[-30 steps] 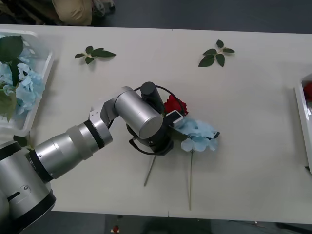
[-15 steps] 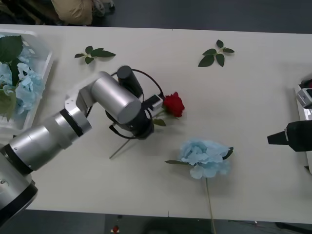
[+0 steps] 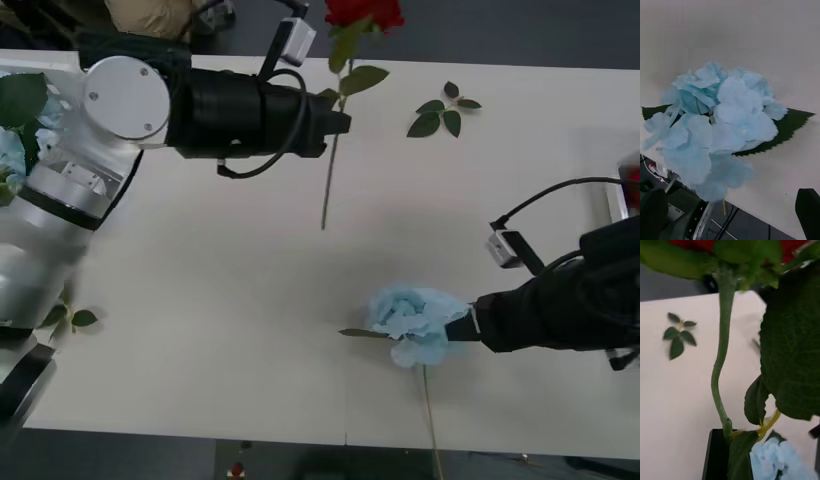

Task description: Put the red flowers into the right box and the blue flowers into the left box

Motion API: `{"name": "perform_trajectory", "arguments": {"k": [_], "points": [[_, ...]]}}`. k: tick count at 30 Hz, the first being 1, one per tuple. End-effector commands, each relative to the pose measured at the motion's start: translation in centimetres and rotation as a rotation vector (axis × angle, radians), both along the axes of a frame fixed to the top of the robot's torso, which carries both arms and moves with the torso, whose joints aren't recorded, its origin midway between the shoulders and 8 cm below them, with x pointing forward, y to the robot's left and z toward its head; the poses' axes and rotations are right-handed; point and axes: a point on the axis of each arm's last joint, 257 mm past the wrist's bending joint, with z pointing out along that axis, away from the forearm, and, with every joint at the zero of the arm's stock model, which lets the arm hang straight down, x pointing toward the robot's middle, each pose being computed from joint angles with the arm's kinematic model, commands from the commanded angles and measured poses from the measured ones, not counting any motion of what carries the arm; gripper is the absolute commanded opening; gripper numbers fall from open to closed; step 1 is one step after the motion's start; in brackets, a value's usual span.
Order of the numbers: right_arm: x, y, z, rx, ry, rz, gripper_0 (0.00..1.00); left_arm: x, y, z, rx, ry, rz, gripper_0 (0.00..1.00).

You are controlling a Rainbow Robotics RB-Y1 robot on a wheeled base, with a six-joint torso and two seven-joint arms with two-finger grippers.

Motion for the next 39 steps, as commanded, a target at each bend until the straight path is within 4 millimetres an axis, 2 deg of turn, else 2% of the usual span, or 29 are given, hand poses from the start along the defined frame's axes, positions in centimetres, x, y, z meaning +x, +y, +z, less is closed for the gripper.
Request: {"name": "perform_trajectory", "arguments": {"k": [1,3,5,8,13,20,26,30,39], "points": [[1.4,0.6,0.1,-0.035,-0.033,0.04,1.0,-4.3,-7.2,4.1,-0.085,-0.199,-0.149,0.0],[1.5,1.1,0.0,-0.043,-0.045,0.061,1.0,-5.2,-9.2,5.8,-0.177,-0.195,-0.156,0.0],[1.7,1.1,0.3,-0.048,-0.059,0.073,1.0,-5.7,-10.4,7.0,-0.231,-0.198,-0.157,0.0],[1.6,1.2,1.0,-0.051,-0.077,0.09,1.0,-6.4,-11.4,7.7,-0.268,-0.194,-0.166,0.0],[1.5,1.4,3.6,-0.012,-0.158,0.112,1.0,-6.7,-11.7,8.0,-0.287,-0.192,-0.172,0.0],[1.2,0.4,8.5,0.079,-0.412,0.201,1.0,-6.6,-11.7,8.6,-0.306,-0.204,-0.168,0.0],[1.2,0.8,10.8,0.209,-0.566,0.239,1.0,-6.5,-11.5,8.9,-0.318,-0.207,-0.163,0.0],[2.6,1.5,11.7,0.245,-0.657,0.267,1.0,-6.4,-11.4,8.9,-0.317,-0.214,-0.161,0.0],[6.8,5.3,15.1,0.321,-0.839,0.333,1.0,-6.4,-11.4,8.9,-0.317,-0.214,-0.161,0.0]]}}
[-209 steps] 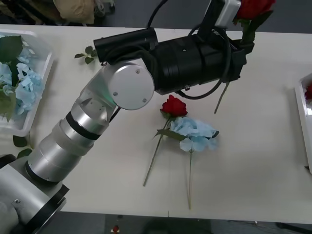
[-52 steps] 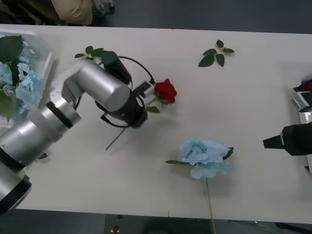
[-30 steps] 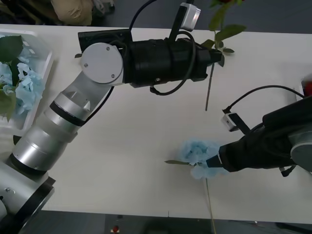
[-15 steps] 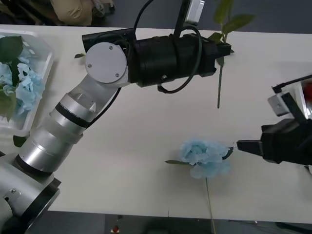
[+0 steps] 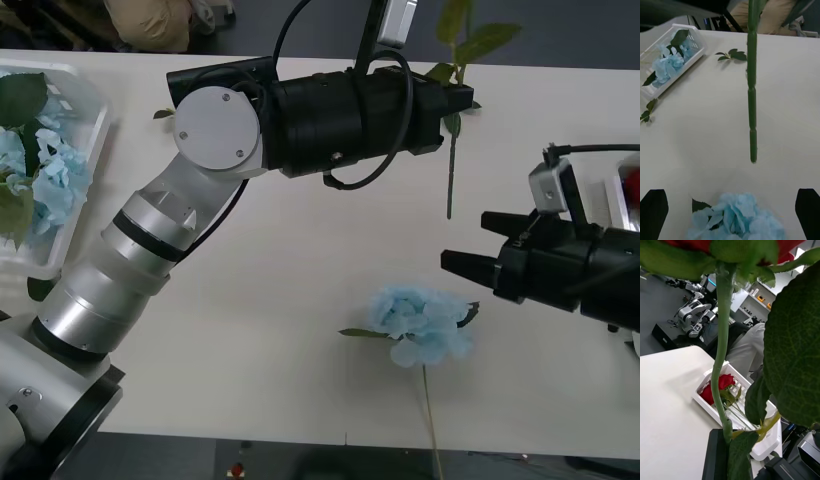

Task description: Put the red flowers into the right box and the blue flowers into the left box

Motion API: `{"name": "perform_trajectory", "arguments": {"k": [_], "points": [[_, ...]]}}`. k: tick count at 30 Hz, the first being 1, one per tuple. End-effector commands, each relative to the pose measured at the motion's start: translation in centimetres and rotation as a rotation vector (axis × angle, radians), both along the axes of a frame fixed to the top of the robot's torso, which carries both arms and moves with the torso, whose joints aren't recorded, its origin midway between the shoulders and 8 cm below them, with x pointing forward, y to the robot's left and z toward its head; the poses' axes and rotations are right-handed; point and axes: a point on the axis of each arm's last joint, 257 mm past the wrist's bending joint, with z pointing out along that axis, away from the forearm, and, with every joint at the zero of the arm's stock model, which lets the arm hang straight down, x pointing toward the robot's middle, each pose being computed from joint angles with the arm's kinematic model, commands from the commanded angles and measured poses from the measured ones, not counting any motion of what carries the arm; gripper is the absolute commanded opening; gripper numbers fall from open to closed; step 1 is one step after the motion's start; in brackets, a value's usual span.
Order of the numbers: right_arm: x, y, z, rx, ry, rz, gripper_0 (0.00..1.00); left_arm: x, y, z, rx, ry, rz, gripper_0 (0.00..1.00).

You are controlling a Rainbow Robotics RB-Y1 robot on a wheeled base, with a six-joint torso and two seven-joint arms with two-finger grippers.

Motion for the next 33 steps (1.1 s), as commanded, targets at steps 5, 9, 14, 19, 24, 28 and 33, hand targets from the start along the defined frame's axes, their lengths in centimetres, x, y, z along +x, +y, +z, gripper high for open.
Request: {"name": "perform_trajectory", "arguments": {"k": [5,9,14,19,24,28,33], "points": [[3.0,3.3,3.9,0.041,-0.153,0.073,1.0,-0.9,0.1,1.9,-0.006,-0.082,-0.014,0.0],[4.2,4.8,4.5,0.064,-0.168,0.085,1.0,-0.9,0.1,1.9,-0.006,-0.082,-0.014,0.0],[5.1,5.8,4.3,0.059,-0.185,0.072,0.27,-0.9,0.1,1.9,-0.006,-0.082,-0.014,0.0],[5.3,5.6,4.1,0.049,-0.185,0.063,0.0,-0.9,0.1,1.9,-0.006,-0.082,-0.014,0.0],[5.3,5.4,4.1,0.05,-0.181,0.059,0.0,-0.9,0.1,1.9,-0.006,-0.082,-0.014,0.71],[5.4,5.2,4.0,0.049,-0.177,0.053,0.0,-0.9,0.1,1.9,-0.006,-0.082,-0.014,1.0],[5.5,4.9,4.2,0.049,-0.177,0.048,0.0,-0.9,0.1,1.9,-0.006,-0.082,-0.014,1.0]]}}
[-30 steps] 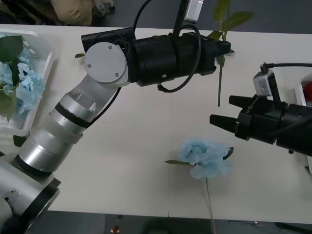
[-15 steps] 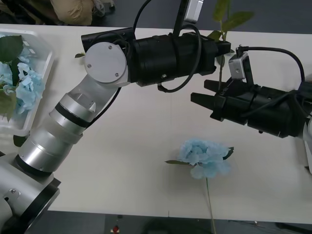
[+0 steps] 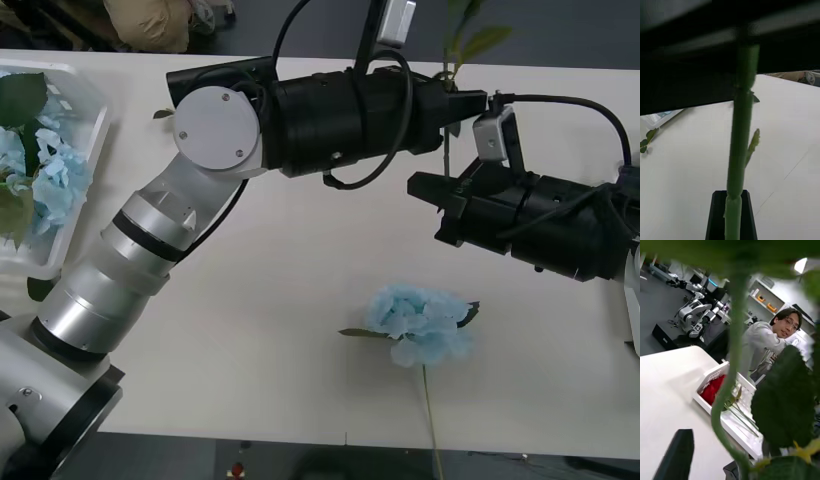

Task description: Put the red flowers into the right box and the blue flowers into the left box

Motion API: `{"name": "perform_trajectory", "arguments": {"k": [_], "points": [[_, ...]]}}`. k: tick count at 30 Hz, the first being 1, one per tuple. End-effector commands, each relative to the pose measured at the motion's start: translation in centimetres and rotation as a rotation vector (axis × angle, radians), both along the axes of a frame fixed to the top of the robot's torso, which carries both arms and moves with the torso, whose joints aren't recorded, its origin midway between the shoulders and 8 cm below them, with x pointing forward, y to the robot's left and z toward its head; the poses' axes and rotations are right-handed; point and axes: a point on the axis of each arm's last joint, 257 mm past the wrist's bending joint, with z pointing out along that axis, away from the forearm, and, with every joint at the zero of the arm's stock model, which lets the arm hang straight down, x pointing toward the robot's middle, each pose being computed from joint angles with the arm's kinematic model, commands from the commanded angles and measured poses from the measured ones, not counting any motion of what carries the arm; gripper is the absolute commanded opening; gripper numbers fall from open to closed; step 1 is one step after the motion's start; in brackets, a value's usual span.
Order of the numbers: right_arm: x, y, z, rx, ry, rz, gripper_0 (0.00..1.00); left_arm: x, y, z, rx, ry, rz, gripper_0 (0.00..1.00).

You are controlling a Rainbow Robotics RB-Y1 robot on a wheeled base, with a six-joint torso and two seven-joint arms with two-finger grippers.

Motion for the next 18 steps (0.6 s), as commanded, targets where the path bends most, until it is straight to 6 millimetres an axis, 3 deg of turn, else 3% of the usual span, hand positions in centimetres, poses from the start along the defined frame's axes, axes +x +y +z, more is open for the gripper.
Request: {"name": "perform_trajectory", "arguments": {"k": [1,7,8,9,11,12,15,18], "points": [[0.0,-0.8,0.7,-0.02,-0.018,-0.009,0.0,-1.0,0.0,1.9,-0.006,-0.082,-0.015,1.0],[0.3,-2.1,-0.1,-0.055,-0.006,-0.035,0.0,-1.0,0.0,1.9,-0.006,-0.082,-0.015,1.0],[0.3,-2.5,-0.3,-0.065,0.001,-0.04,0.0,0.5,1.7,0.6,-0.007,-0.05,0.029,1.0],[0.3,-3.0,-0.5,-0.075,0.007,-0.047,0.0,0.6,1.8,0.6,-0.008,-0.046,0.03,1.0],[0.3,-4.7,-1.4,-0.114,0.033,-0.068,0.0,2.0,4.1,1.9,-0.023,-0.059,0.069,1.0],[0.3,-5.2,-1.7,-0.124,0.039,-0.075,0.0,1.9,4.4,1.8,-0.009,-0.058,0.06,1.0],[-0.4,-8.5,-2.9,-0.147,0.131,-0.12,0.0,1.8,8.1,3.1,0.073,-0.083,0.017,1.0],[-1.3,-13.2,-4.6,-0.193,0.259,-0.203,0.0,1.1,13.4,2.7,0.191,-0.064,-0.034,1.0]]}}
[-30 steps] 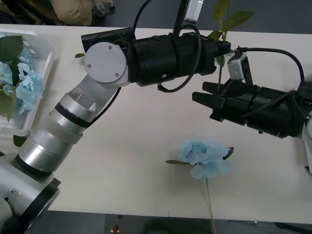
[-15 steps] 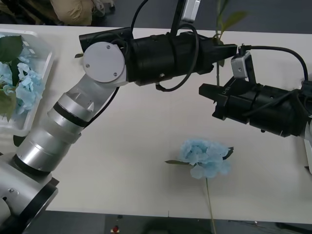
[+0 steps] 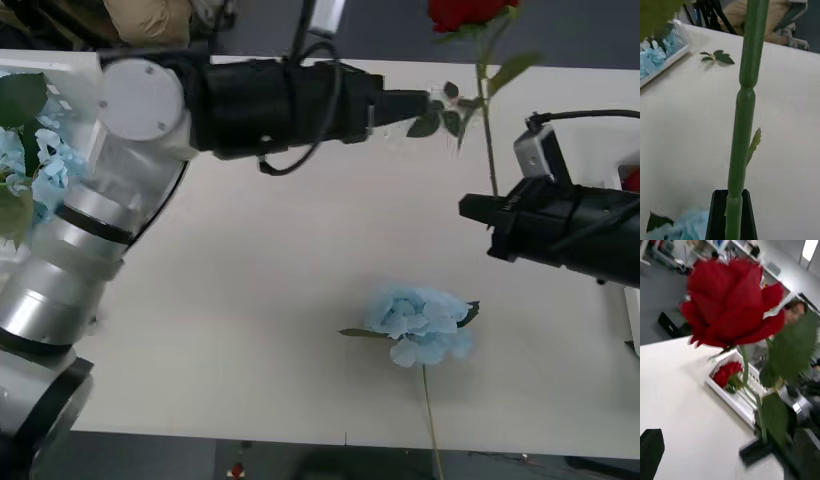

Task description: Put the red flowers into the right box and the blue flowers into the left box

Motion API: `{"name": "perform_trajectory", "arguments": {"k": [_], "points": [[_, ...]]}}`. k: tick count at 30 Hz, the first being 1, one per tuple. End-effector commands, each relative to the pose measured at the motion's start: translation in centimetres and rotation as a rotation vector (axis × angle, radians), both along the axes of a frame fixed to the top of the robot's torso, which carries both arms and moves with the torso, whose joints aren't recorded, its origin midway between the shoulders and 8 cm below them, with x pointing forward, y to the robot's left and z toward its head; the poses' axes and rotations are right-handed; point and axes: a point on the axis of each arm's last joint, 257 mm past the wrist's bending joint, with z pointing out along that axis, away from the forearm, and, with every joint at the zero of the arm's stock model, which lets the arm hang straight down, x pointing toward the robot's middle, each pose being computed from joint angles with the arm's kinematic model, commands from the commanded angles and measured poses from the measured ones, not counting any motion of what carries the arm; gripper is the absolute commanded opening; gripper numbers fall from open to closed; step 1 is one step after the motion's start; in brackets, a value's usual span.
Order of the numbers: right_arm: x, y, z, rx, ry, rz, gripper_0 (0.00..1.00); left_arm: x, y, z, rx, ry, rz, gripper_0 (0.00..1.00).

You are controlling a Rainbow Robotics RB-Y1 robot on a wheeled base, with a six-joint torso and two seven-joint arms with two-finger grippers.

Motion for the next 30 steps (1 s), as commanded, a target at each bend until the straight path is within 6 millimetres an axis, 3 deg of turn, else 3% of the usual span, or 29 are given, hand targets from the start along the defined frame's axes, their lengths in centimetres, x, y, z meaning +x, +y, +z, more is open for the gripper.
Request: {"name": "perform_trajectory", "arguments": {"k": [1,5,6,7,11,12,15,23,30], "points": [[-1.1,-7.2,-1.5,-0.055,0.166,-0.159,0.0,-1.0,7.5,2.1,0.148,-0.079,-0.05,1.0],[-2.3,-14.4,-3.2,-0.189,0.282,-0.324,0.0,-3.4,12.0,-2.4,0.204,-0.008,-0.108,1.0],[-2.5,-15.4,-3.5,-0.21,0.298,-0.347,0.0,-3.6,12.4,-3.1,0.202,-0.009,-0.112,1.0],[-3.1,-18.2,-4.1,-0.258,0.332,-0.417,0.0,-4.4,13.2,-4.7,0.194,-0.016,-0.12,1.0],[-4.2,-24.2,-5.2,-0.335,0.402,-0.581,0.0,-5.5,13.9,-8.6,0.205,-0.1,-0.132,1.0],[-4.6,-26.7,-5.7,-0.349,0.429,-0.645,0.0,-6.1,13.6,-9.7,0.197,-0.134,-0.142,1.0],[-4.9,-31.7,-6.1,-0.388,0.459,-0.738,0.0,-7.1,12.4,-11.3,0.17,-0.204,-0.155,1.0],[-5.2,-42.4,-6.9,-0.372,0.493,-0.948,0.0,-8.2,10.6,-12.3,0.095,-0.207,-0.152,1.0],[-5.5,-48.5,-8.2,-0.382,0.482,-1.068,0.0,-8.8,9.3,-11.9,0.062,-0.206,-0.171,1.0]]}}
